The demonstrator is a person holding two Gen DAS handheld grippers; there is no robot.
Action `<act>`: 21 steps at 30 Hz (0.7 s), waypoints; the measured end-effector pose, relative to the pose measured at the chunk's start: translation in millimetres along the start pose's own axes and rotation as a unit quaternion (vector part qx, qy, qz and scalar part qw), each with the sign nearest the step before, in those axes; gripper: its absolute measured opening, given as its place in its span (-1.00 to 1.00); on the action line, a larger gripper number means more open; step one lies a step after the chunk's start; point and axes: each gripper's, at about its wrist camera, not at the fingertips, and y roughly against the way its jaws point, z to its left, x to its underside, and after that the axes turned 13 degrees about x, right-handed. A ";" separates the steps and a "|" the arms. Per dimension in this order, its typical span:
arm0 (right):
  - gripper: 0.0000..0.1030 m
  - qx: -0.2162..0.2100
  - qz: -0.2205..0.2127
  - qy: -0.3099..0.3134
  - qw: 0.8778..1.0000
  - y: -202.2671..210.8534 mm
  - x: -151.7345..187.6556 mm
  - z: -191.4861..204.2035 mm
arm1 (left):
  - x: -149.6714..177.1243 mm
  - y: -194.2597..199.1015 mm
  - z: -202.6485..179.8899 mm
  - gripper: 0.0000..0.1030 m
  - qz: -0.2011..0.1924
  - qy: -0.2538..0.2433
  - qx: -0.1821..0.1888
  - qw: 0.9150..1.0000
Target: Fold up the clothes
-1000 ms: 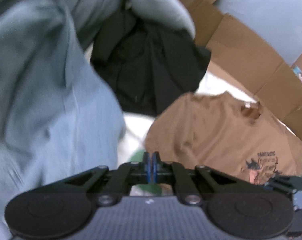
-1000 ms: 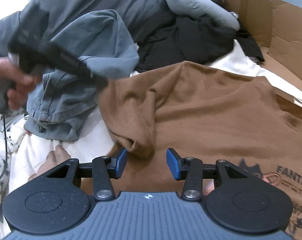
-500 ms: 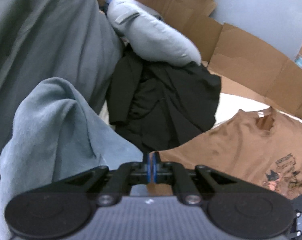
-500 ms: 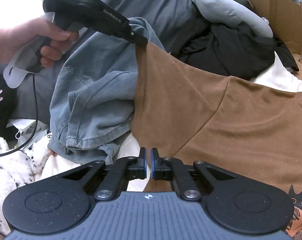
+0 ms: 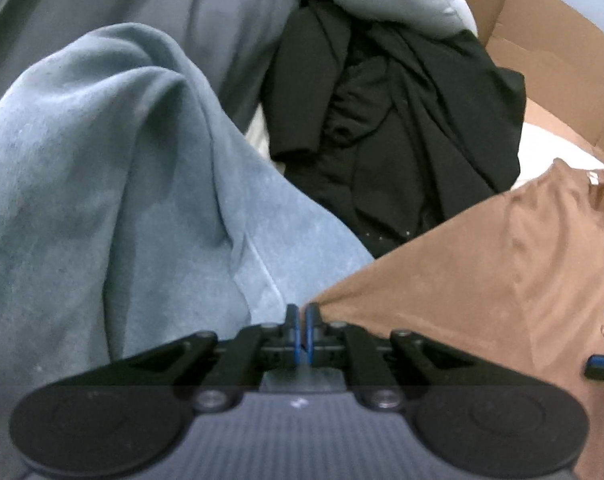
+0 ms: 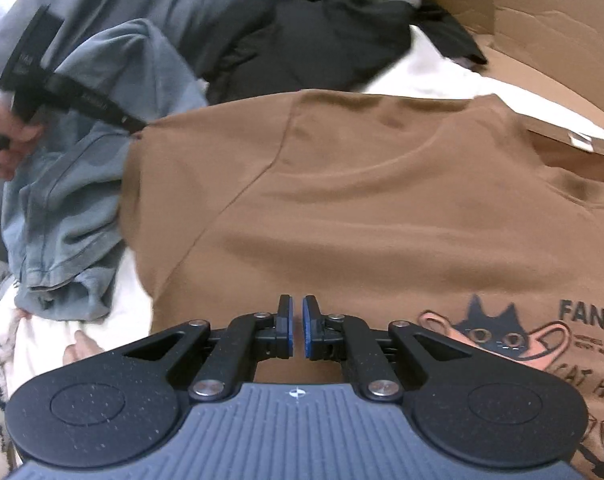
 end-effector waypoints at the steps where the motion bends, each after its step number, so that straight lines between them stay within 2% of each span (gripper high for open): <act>1: -0.90 0.002 -0.005 -0.001 1.000 1.3 -1.9 -3.2 | 0.0 2.5 -0.5 -0.93 -0.005 0.001 0.002 1.000; 4: -0.88 0.013 -0.024 -0.001 1.000 3.0 -12.6 -12.4 | -0.1 8.0 -1.5 -0.93 -0.012 -0.001 0.005 1.000; 8: -0.51 0.030 -0.040 -0.006 0.999 -4.9 -34.8 -25.9 | -3.9 15.1 -4.4 -0.77 -0.022 0.000 -0.004 1.000; 10: -0.49 0.037 -0.043 -0.007 0.998 -9.9 -44.6 -32.4 | -8.7 24.4 -11.6 -0.56 -0.043 -0.011 -0.014 0.999; 11: -0.49 0.040 -0.044 -0.008 0.998 -12.1 -48.5 -35.2 | -11.9 28.5 -15.4 -0.50 -0.053 -0.014 -0.004 0.999; 17: -0.49 0.053 -0.048 -0.026 0.997 -22.8 -69.3 -53.2 | -28.2 31.5 -54.7 -0.50 -0.085 -0.047 0.038 0.995; 21: -0.49 0.067 -0.047 -0.028 0.996 -31.0 -82.3 -63.4 | -34.9 23.1 -82.8 -0.51 -0.106 -0.057 0.049 0.992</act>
